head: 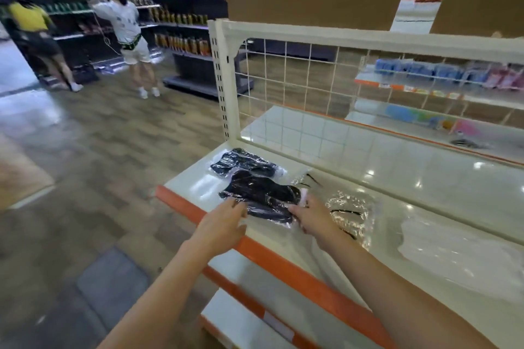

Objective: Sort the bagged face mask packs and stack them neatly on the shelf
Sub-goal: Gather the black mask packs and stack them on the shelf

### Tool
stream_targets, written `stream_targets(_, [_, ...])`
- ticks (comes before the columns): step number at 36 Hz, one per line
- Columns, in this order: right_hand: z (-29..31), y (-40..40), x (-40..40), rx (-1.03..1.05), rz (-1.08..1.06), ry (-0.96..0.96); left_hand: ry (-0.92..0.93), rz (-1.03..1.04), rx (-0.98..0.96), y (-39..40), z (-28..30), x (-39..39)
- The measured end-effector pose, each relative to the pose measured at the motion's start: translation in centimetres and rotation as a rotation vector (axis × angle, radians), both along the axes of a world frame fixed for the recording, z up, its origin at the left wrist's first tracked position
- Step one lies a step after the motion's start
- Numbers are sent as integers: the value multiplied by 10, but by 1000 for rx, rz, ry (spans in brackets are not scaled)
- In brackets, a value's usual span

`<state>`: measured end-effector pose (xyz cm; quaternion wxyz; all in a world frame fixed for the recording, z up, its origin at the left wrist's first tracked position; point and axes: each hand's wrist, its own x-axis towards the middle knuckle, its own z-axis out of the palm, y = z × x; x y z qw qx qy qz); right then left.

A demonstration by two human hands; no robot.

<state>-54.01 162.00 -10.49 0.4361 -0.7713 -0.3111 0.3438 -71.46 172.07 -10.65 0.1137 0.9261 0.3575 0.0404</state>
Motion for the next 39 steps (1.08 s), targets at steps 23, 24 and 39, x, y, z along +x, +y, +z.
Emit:
stream_targets(23, [18,81,27,-76,14,118,73,-236,-29,-14,3,23])
stream_targets(24, [21,73,31,-57,26,25,69,-261,-17,-16,3,30])
stream_targets(39, [30,-140,132,-526,155,-1073,66,-714,188,-121,21,191])
